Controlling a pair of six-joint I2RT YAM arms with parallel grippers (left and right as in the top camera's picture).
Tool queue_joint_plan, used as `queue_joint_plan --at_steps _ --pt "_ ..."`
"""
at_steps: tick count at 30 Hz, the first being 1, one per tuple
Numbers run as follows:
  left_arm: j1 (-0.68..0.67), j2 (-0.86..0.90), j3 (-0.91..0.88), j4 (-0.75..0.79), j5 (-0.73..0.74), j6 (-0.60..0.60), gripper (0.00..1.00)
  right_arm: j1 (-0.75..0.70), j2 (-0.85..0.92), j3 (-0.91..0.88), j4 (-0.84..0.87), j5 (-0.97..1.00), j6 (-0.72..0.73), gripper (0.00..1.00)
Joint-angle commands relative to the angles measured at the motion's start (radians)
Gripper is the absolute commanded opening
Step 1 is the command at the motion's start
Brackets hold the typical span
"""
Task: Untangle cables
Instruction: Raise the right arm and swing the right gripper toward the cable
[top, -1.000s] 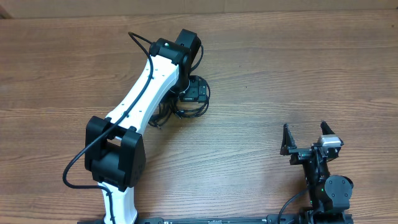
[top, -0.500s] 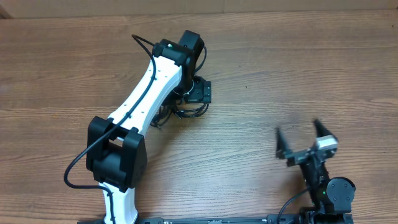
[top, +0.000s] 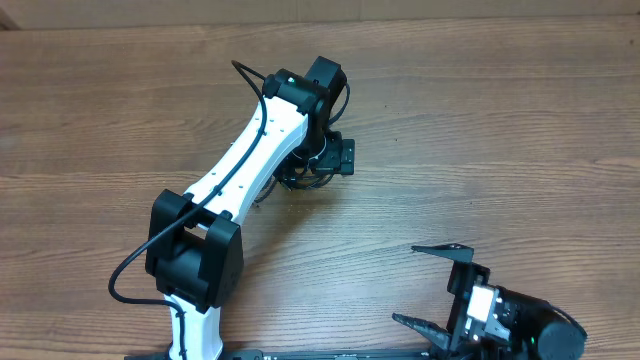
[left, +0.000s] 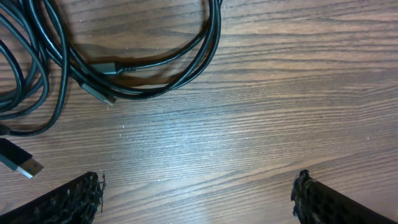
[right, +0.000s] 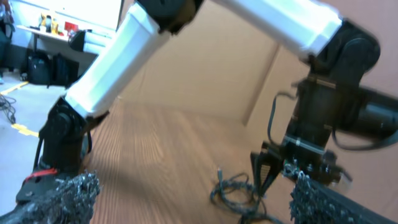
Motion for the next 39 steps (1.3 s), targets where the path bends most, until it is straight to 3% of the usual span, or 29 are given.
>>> queue_joint_plan --at_steps 1,4,11,20,25,39 --pt "-0.006 0.004 0.014 -0.003 0.010 -0.007 1.00 0.003 -0.008 -0.009 0.133 0.074 0.216 1.00" --pt "-0.006 0.004 0.015 -0.017 0.010 -0.007 1.00 0.002 -0.008 0.027 0.217 0.181 0.268 1.00" --pt "-0.006 0.004 0.014 -0.017 0.010 -0.011 1.00 -0.010 -0.008 0.217 0.068 0.431 0.240 1.00" --pt "-0.006 0.004 0.014 -0.014 0.010 -0.011 1.00 -0.084 0.025 0.570 -0.425 0.469 0.001 1.00" --pt "-0.006 0.004 0.014 -0.014 0.010 -0.011 1.00 -0.118 0.119 0.745 -0.611 0.491 -0.048 1.00" --pt "-0.006 0.004 0.014 -0.014 0.010 -0.011 0.99 -0.119 0.701 1.290 -1.380 0.490 -0.213 1.00"
